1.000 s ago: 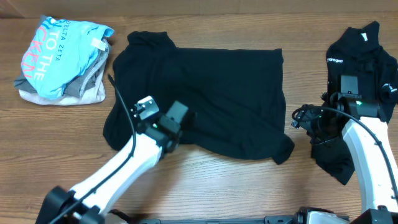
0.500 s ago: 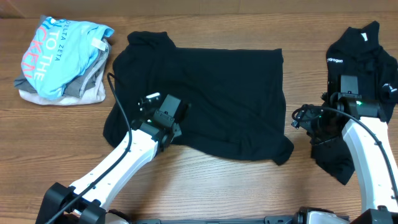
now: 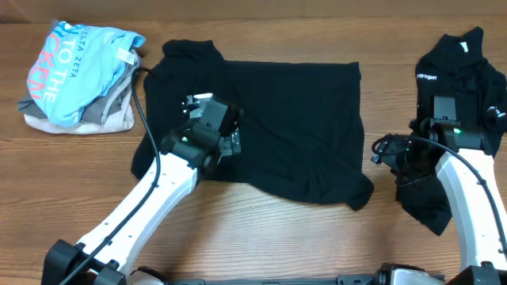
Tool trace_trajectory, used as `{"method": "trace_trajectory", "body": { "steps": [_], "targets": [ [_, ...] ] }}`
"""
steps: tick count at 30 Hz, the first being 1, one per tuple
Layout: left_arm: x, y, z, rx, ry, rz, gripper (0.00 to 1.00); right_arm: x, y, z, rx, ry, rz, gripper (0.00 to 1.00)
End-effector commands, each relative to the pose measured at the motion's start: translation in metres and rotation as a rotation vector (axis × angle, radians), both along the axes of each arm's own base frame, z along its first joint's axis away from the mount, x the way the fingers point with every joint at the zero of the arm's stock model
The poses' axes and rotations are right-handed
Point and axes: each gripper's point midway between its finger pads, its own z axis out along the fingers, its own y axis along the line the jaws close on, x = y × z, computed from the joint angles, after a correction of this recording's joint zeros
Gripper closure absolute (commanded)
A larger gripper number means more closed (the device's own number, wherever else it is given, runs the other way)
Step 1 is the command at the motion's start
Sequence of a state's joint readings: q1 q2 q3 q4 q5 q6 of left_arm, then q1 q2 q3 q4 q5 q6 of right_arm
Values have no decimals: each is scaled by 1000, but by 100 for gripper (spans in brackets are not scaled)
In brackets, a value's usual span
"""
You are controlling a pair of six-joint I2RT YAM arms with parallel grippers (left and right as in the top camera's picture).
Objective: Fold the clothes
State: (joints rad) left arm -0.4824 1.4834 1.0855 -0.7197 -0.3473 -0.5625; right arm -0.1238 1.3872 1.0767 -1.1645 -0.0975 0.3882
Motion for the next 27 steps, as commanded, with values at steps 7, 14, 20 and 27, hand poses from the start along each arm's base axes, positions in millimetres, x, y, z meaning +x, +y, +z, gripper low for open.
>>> {"method": "trace_trajectory", "body": {
  "steps": [7, 14, 20, 27],
  "targets": [
    [-40, -2, -34, 35, 269, -136, 48, 5, -1, 3, -1, -18, 2, 28],
    [-31, 4, -96, 153, 395, -172, 82, 5, -1, 3, -1, -19, 2, 28],
    [-31, 36, -115, 221, 454, -63, 79, 5, -1, 3, -2, -19, 2, 28],
    [-20, 54, -94, 211, 470, -3, 73, 9, -1, 3, -3, -35, 2, 28]
  ]
}}
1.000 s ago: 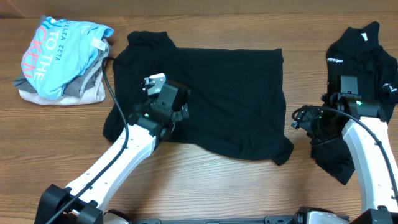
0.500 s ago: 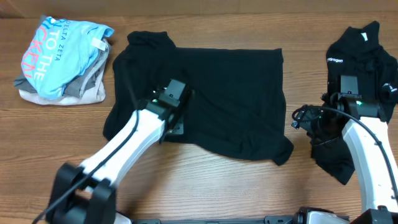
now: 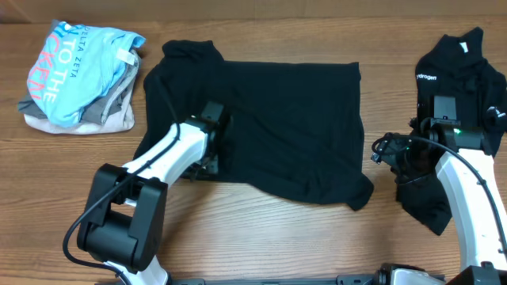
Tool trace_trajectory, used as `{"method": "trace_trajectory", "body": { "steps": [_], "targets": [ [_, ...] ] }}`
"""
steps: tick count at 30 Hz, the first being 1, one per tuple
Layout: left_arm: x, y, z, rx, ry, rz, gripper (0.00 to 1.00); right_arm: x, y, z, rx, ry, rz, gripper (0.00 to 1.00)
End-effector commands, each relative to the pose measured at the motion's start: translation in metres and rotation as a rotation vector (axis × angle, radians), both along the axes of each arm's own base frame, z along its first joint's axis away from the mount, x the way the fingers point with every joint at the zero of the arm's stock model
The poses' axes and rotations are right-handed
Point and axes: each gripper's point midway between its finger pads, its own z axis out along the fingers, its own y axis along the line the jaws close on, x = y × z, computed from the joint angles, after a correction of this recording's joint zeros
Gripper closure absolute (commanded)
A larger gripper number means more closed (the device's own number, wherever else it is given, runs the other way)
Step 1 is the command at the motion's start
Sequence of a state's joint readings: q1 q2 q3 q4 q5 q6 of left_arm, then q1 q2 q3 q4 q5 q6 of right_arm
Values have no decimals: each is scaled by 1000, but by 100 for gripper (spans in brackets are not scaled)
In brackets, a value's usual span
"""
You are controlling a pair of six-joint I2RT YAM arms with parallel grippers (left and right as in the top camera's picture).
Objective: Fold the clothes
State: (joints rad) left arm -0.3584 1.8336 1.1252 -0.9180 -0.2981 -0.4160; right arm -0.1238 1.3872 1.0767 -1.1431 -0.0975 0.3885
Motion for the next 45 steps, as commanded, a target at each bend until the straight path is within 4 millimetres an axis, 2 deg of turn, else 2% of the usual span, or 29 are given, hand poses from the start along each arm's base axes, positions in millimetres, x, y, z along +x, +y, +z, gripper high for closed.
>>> {"method": "trace_trajectory", "body": {
  "steps": [1, 4, 6, 8, 13, 17, 18, 23, 27, 30, 33, 36, 39, 42, 45],
  "targets": [
    [22, 1, 22, 6, -53, 12, 73, 5, -1, 3, -1, -17, 2, 28],
    [38, -5, 37, -1, -85, -40, 73, 5, -1, 3, -2, -20, 2, 28],
    [53, -5, 42, 10, -138, -68, 66, 5, -1, 3, -2, -20, 2, 28],
    [71, 0, 46, 41, -207, -82, 60, 5, -1, 3, -2, -20, 2, 28],
    [89, 11, 49, 37, -252, -100, 58, 5, -1, 3, -2, -19, 2, 28],
    [82, 15, 50, 45, -216, -105, 55, 5, -1, 3, -2, -19, 2, 28],
    [78, 14, 51, 44, -193, -109, 49, 5, -1, 2, -1, -18, 2, 28],
    [61, 1, 66, 19, -102, -158, 33, 2, 0, -2, 0, -5, 2, 28],
    [53, -14, 64, -64, -69, -144, 27, 0, 0, -6, 2, 9, 2, 27],
    [45, -24, 58, -177, -55, -10, 29, -1, 0, -9, 3, 16, 2, 27],
    [43, -38, 48, -278, -46, 26, 32, -1, 0, -11, 3, 15, 2, 27],
    [47, -32, 39, -248, -77, 27, 33, 0, 0, -11, 2, 13, 2, 27],
    [57, -20, 40, -164, -110, -68, 35, 0, 0, -11, 2, 12, 2, 27],
    [59, -20, 39, -141, -76, -256, 33, 0, 0, -11, 2, 12, 2, 27],
    [57, -17, 38, -113, -43, -361, 32, 0, 0, -11, 2, 12, 2, 27]
  ]
}}
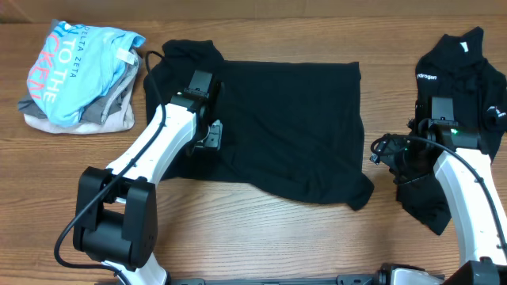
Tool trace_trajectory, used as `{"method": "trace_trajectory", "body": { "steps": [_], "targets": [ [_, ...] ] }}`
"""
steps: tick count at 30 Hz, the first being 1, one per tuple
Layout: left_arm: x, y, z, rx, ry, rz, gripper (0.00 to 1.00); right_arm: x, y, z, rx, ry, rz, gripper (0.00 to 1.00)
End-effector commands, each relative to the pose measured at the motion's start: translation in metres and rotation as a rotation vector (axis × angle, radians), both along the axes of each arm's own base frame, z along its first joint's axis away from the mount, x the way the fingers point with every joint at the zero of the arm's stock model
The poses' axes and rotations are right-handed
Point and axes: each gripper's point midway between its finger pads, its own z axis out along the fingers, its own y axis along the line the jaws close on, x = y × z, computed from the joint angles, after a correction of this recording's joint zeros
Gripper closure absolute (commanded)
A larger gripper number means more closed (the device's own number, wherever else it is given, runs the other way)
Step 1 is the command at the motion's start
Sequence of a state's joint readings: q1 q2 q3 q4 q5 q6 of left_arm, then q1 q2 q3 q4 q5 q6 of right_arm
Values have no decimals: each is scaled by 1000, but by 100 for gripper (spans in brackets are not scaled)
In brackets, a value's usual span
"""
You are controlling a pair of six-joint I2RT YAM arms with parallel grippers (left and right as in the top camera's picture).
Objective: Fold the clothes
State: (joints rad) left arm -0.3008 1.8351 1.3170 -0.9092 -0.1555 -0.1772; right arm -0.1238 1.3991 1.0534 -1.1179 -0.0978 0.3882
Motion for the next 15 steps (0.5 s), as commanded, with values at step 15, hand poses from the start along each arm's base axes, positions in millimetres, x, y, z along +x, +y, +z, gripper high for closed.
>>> {"method": "trace_trajectory", "body": {
  "steps": [15],
  "targets": [
    [-15, 24, -24, 137, 59, -197, 34, 1, 0, -2, 0, -2, 2, 27]
  ]
}}
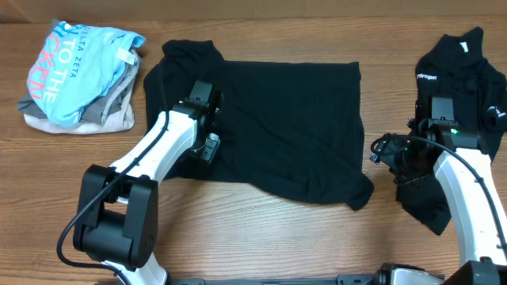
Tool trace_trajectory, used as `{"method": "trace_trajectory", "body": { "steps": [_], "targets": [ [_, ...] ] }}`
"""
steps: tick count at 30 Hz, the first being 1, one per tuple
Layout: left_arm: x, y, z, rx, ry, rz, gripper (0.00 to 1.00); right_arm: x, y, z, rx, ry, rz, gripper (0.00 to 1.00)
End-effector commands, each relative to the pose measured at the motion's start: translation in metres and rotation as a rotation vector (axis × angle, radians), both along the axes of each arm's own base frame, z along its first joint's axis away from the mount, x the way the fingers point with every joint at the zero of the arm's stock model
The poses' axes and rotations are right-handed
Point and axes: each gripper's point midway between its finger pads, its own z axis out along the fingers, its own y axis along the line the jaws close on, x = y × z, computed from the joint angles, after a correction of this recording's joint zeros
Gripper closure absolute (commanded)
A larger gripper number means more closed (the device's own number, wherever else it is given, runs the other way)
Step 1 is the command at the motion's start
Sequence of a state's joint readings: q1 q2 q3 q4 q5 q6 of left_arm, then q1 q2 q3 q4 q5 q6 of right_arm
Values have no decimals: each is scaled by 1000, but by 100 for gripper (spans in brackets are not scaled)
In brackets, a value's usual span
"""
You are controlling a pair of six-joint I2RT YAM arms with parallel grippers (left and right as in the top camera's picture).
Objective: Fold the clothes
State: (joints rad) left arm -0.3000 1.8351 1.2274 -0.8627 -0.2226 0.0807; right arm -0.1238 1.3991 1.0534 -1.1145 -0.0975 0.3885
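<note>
A black shirt [285,111] lies spread flat across the middle of the table, with one sleeve at the back left and a corner trailing at the front right. My left gripper [209,147] rests low on the shirt's left part, near its left edge. It is black against black cloth, so how its jaws stand does not show. My right gripper [394,158] sits by the right-hand heap of dark clothes, its fingers lost against the fabric.
A heap of black clothes [463,59] lies at the back right, partly under the right arm. At the back left stands a stack of clothes topped by a light blue shirt [71,63] with pink lettering. Bare wooden table [261,237] runs along the front.
My left wrist and gripper have shifted a little toward the front of the table on the shirt's left part. The shirt's outline and the right arm look the same.
My left gripper was first over the shirt's left-middle area. Then it was nearer the front left hem, with the arm swung round. Then it stood farther back by the left edge, and now slightly forward again. The shirt stayed flat and the right arm still.
</note>
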Motion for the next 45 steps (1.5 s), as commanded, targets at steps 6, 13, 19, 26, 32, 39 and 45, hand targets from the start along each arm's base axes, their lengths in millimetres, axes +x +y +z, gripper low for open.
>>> {"method": "trace_trajectory", "body": {
  "steps": [6, 13, 19, 26, 32, 39, 45],
  "targets": [
    [5, 15, -1, 59, -44, 73, 42, 0, 0, -2, 2, 2, 2, 27],
    [20, 14, 0, 57, -99, 54, 46, -1, 0, -2, 2, 7, 2, 27],
    [22, 13, 0, 53, -106, 55, 64, -1, 0, -2, 2, 7, 1, 27],
    [17, 12, -9, 41, -97, 53, 66, -1, 0, -2, 2, 7, 2, 27],
    [12, 13, -19, 42, -98, 53, 78, -1, 0, -2, 2, 6, 1, 27],
    [20, 15, -2, 42, -131, 160, 96, -1, 0, -2, 2, 4, 2, 27],
    [25, 14, 61, 43, -104, 254, 96, -7, 1, -3, 5, 30, 3, 27]
  ]
}}
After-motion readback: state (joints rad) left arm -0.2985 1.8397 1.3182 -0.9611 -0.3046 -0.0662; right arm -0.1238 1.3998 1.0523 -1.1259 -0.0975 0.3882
